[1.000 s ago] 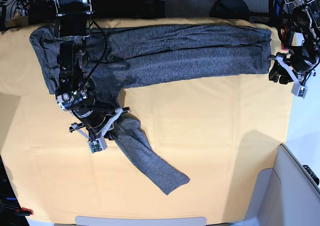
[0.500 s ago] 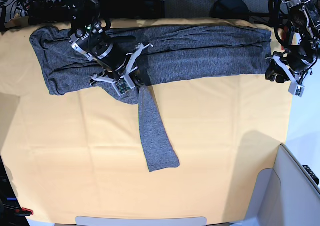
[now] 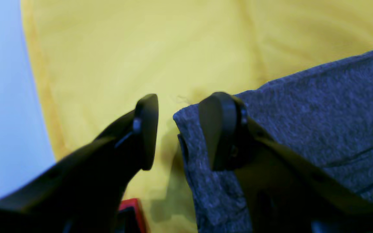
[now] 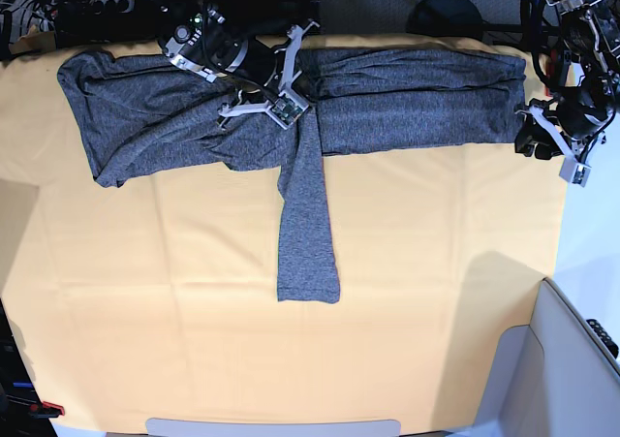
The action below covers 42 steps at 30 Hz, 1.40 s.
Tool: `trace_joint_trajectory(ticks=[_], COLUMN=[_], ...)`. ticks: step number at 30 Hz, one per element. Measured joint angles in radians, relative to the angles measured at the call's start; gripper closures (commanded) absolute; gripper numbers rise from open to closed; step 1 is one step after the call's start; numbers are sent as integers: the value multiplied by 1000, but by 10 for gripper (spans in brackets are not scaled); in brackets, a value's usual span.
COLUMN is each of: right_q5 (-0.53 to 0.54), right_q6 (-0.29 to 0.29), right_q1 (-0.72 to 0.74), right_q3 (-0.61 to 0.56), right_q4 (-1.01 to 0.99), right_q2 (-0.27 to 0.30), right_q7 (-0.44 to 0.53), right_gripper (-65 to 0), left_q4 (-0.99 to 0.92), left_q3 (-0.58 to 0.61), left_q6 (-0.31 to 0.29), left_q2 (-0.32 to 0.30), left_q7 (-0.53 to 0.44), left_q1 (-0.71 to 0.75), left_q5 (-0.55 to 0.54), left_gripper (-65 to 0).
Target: Fold the T-shirt properly
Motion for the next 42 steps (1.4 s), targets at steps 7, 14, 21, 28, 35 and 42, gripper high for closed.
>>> trace_joint_trajectory(ticks=[7, 14, 21, 28, 35, 42], right_q5=[4, 0, 6, -10, 25, 107], right_q6=[4, 0, 6, -47, -101, -205], right_q1=[-37, -35, 55, 262, 503, 637], right_q3=[-2, 2, 27, 382, 615, 610], right_q4=[0, -3, -3, -168, -660, -998], right_q2=[42, 44, -11, -340, -348, -375], right_q7=[6, 3, 0, 16, 106, 321], right_gripper=[-5, -292, -413, -413, -413, -413], left_q4=[0, 0, 0, 0, 0, 0], left_q3=[0, 0, 0, 0, 0, 0], left_q6=[0, 0, 0, 0, 3, 2], left_q2=[14, 26, 28, 28, 28, 29], left_q7=[0, 1, 2, 5, 5, 4], left_q1=[0, 0, 0, 2, 8, 5], left_q5=[1, 1, 0, 2, 3, 0], left_gripper=[-234, -234, -234, -234, -235, -236])
